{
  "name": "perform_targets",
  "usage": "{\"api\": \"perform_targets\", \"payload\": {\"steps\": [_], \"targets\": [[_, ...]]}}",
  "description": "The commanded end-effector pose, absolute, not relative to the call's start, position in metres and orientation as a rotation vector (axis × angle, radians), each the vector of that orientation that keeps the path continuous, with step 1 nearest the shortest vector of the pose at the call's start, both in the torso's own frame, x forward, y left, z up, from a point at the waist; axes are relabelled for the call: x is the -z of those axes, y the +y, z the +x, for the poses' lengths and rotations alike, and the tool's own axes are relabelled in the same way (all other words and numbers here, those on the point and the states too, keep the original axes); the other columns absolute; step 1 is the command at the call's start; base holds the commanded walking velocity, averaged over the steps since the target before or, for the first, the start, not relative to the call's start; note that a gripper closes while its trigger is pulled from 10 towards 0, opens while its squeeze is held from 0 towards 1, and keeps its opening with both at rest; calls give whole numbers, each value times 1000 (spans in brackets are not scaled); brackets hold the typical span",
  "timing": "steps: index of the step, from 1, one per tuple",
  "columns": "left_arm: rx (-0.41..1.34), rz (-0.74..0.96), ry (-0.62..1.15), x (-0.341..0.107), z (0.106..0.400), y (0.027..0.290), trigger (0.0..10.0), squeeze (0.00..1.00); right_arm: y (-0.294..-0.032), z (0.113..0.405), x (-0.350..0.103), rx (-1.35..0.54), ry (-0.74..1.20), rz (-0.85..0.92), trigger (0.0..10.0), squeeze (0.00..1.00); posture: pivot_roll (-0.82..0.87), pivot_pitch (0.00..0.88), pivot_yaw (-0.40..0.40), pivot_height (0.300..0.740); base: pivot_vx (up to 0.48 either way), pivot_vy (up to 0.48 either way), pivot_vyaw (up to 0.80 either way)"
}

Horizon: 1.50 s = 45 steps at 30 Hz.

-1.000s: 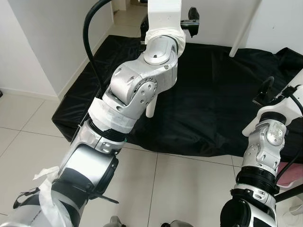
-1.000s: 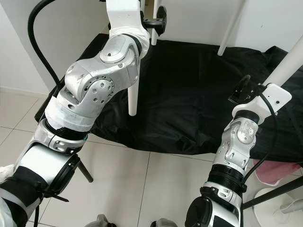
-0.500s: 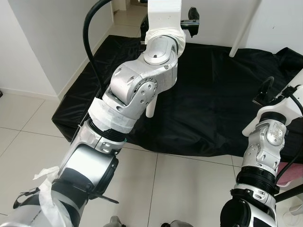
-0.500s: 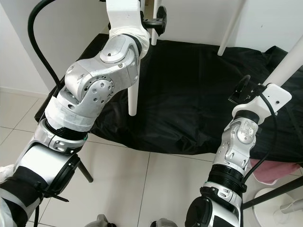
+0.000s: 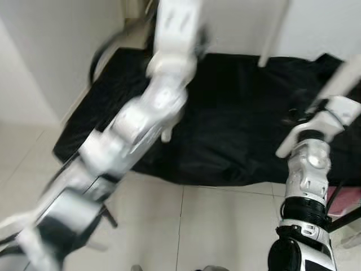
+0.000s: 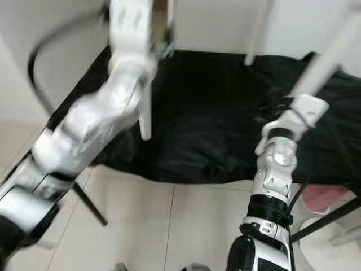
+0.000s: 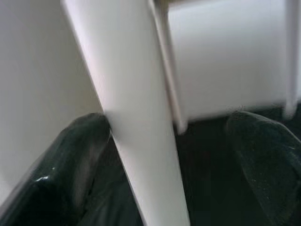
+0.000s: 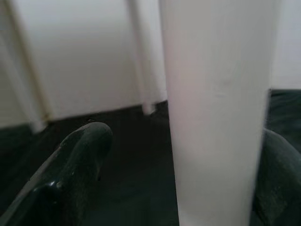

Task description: Building children table

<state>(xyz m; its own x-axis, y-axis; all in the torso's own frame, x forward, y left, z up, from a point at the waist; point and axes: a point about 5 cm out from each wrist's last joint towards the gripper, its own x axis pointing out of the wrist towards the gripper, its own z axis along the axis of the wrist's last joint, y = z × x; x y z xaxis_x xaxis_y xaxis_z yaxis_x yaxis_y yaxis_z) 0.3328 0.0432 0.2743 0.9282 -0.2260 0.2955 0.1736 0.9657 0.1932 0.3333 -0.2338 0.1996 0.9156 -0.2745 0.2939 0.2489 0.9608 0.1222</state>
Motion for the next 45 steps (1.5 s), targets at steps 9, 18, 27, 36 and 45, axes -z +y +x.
{"api": "perform_targets", "payload": {"steps": [9, 18, 27, 36, 45], "targets": [[1105, 362, -302, -270, 304, 3, 10000, 0, -214, 341, -192, 174, -266, 96, 10000, 0, -27, 0, 0, 740, 0, 0, 0], [1103, 396, -318, -263, 308, 29, 10000, 0, -223, 329, -192, 119, -288, 68, 10000, 0, -26, 0, 0, 740, 0, 0, 0], [1085, 390, -284, -258, 310, 44, 10000, 0, -228, 321, -189, 98, -286, 47, 10000, 0, -25, 42, 9, 740, 0, 0, 0], [1085, 390, -284, -258, 310, 44, 10000, 0, -228, 321, -189, 98, -286, 47, 10000, 0, -25, 42, 9, 740, 0, 0, 0], [1085, 390, -284, -258, 310, 44, 10000, 0, -228, 321, -189, 98, -286, 47, 10000, 0, -25, 42, 9, 740, 0, 0, 0]]}}
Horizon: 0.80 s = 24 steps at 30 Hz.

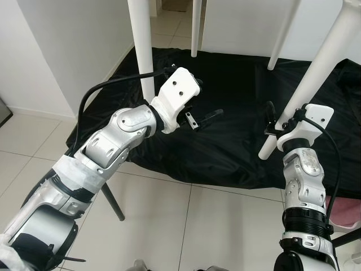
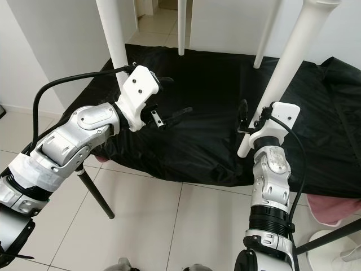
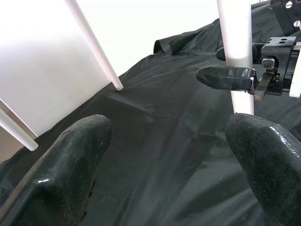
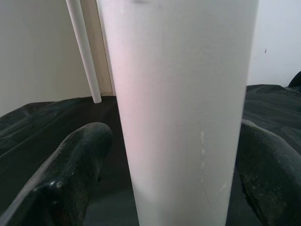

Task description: Building children table

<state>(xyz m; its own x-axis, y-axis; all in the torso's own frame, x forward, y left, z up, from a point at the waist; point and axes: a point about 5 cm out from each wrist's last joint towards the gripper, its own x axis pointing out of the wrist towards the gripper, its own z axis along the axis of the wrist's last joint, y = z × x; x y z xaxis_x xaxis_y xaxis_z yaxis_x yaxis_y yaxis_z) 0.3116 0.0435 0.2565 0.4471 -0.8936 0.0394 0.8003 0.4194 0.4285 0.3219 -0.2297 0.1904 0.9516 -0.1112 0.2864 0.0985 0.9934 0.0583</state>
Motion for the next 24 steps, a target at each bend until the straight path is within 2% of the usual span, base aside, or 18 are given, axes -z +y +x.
{"api": "perform_targets", "payload": {"steps": [1, 24], "targets": [[1085, 390, -284, -258, 310, 44, 10000, 0, -228, 321, -189, 98, -286, 47, 10000, 0, -25, 42, 9, 740, 0, 0, 0], [1085, 390, -284, -258, 310, 44, 10000, 0, -228, 321, -189, 98, -286, 47, 10000, 0, -25, 42, 9, 740, 0, 0, 0]]}}
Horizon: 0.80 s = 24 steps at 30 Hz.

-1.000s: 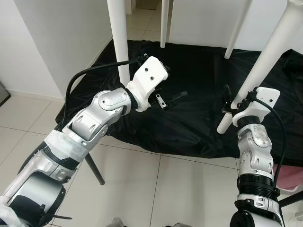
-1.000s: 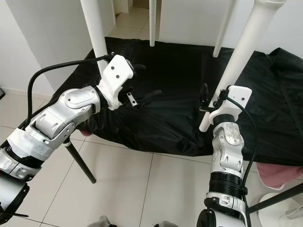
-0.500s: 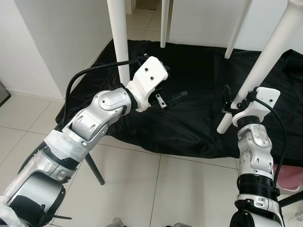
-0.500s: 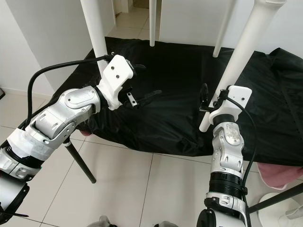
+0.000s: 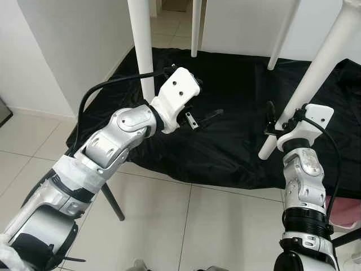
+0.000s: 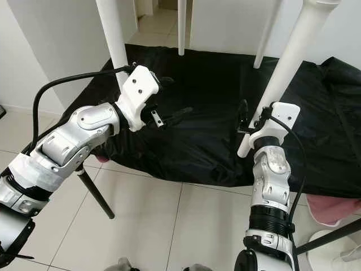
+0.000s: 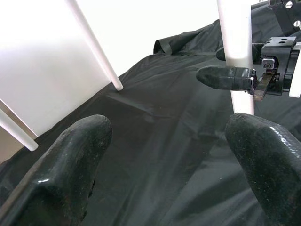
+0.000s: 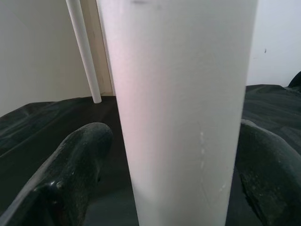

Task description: Building children table

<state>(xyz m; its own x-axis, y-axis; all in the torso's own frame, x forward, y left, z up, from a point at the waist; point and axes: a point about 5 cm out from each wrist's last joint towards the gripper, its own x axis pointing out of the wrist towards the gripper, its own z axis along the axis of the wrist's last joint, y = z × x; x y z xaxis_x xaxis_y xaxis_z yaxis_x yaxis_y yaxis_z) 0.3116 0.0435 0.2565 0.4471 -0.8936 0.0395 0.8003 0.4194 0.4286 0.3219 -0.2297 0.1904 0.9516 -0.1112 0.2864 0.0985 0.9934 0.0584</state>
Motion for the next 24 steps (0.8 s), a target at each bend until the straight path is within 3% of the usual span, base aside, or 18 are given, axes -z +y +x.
{"api": "perform_targets", "payload": {"steps": [1, 15, 16, 17, 19, 24], "targets": [[1085, 390, -284, -258, 310, 44, 10000, 0, -228, 321, -189, 98, -286, 47, 10000, 0, -25, 42, 9, 740, 0, 0, 0], [1085, 390, -284, -258, 310, 44, 10000, 0, -228, 321, -189, 98, -286, 47, 10000, 0, -25, 42, 9, 740, 0, 0, 0], [1080, 390, -280, -257, 310, 45, 10000, 0, -228, 321, -188, 96, -285, 49, 10000, 0, -25, 0, 0, 740, 0, 0, 0], [970, 374, -250, -246, 319, 66, 10000, 0, -232, 312, -185, 83, -286, 27, 10000, 0, -22, 0, 0, 740, 0, 0, 0], [891, 367, -227, -237, 324, 81, 10000, 0, -234, 305, -182, 73, -285, 14, 10000, 0, -22, 0, 0, 740, 0, 0, 0], [813, 361, -203, -228, 327, 98, 10000, 0, -234, 299, -180, 57, -283, 1, 10000, 0, -22, 0, 0, 740, 0, 0, 0]]}}
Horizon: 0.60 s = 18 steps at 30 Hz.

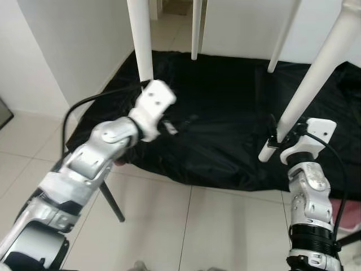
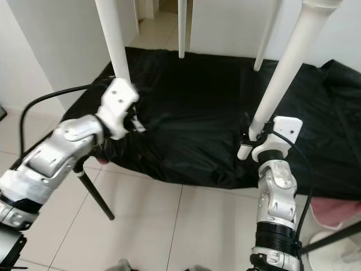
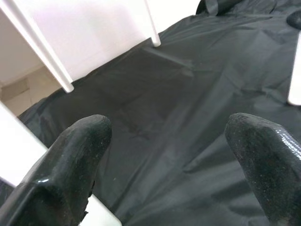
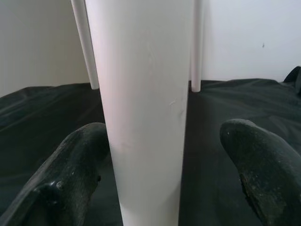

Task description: Building children table

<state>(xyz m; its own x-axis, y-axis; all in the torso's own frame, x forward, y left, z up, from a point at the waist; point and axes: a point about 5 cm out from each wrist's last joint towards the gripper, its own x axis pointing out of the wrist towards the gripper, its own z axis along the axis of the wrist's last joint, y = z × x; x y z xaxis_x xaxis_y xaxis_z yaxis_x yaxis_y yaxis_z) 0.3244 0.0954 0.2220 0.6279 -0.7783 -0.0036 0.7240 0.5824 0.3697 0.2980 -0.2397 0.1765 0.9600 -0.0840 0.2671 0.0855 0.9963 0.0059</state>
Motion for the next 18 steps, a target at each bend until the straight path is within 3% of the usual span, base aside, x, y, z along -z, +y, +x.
{"api": "perform_targets", "payload": {"steps": [1, 18], "targets": [[813, 361, -203, -228, 327, 98, 10000, 0, -234, 299, -180, 57, -283, 1, 10000, 0, -22, 0, 0, 740, 0, 0, 0], [693, 269, -154, -210, 318, 115, 10000, 0, -228, 272, -173, 117, -303, 36, 10000, 0, -29, 0, 0, 740, 0, 0, 0]]}}
